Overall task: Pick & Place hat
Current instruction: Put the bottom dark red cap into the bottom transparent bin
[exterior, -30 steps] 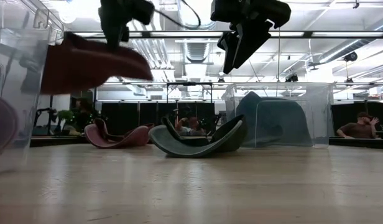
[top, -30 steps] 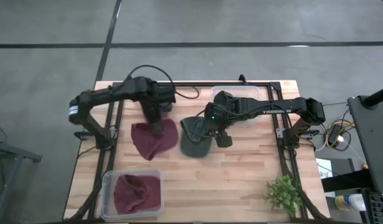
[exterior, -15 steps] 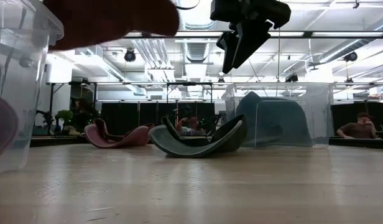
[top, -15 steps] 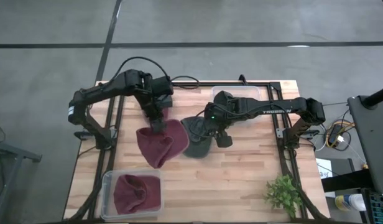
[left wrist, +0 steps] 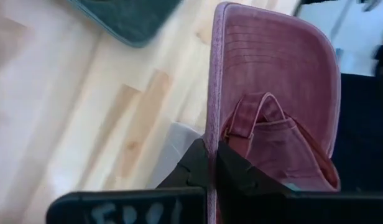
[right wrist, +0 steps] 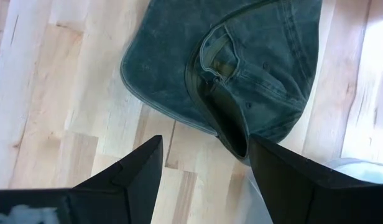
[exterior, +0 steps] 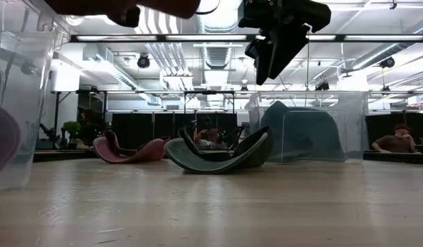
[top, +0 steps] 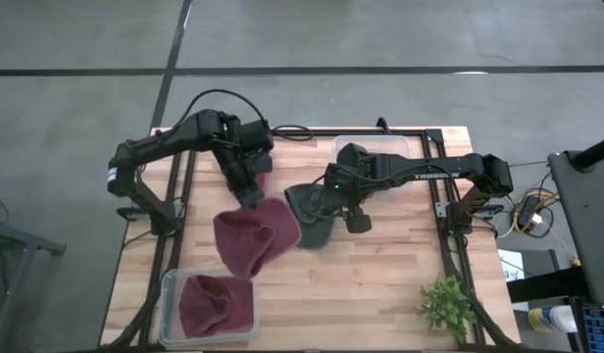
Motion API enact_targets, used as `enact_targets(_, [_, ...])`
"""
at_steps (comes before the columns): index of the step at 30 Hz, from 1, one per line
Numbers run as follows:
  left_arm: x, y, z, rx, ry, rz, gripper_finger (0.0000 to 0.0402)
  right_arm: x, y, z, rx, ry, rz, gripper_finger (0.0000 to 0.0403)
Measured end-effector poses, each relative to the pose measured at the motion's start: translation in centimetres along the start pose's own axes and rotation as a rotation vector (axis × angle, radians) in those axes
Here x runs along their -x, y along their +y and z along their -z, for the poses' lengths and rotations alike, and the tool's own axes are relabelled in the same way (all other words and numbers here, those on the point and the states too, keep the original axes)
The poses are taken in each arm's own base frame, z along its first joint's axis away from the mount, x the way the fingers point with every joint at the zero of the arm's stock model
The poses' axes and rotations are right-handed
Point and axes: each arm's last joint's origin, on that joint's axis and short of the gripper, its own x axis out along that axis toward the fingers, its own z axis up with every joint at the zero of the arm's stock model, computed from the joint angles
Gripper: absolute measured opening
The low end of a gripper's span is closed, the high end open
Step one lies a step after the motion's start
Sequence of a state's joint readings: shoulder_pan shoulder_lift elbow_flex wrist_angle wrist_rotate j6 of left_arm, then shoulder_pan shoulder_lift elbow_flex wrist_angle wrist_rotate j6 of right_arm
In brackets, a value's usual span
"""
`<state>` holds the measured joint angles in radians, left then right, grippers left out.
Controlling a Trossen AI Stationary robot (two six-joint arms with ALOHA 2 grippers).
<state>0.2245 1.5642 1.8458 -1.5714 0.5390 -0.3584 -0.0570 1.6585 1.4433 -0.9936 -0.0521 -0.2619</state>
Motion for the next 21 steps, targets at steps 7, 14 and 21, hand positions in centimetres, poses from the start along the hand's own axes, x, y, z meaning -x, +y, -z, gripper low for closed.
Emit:
enact_targets(7, [0.0, -0.2, 0.1, 0.012, 0.027, 0.070, 0.0007, 0.0, 0.0, 0.0, 0.000, -0.001, 0.000, 0.0228])
enact_targets(14, [0.0, -1.0, -0.2, -0.032, 0.051, 0.262, 0.0007, 0.0, 0.0, 0.0, 0.000, 0.000, 0.000, 0.0228])
enact_targets(21, [0.0, -1.2, -0.4, -0.062, 0.046, 0.310, 0.0007, 0.0, 0.0, 0.0, 0.000, 0.000, -0.001, 0.0228])
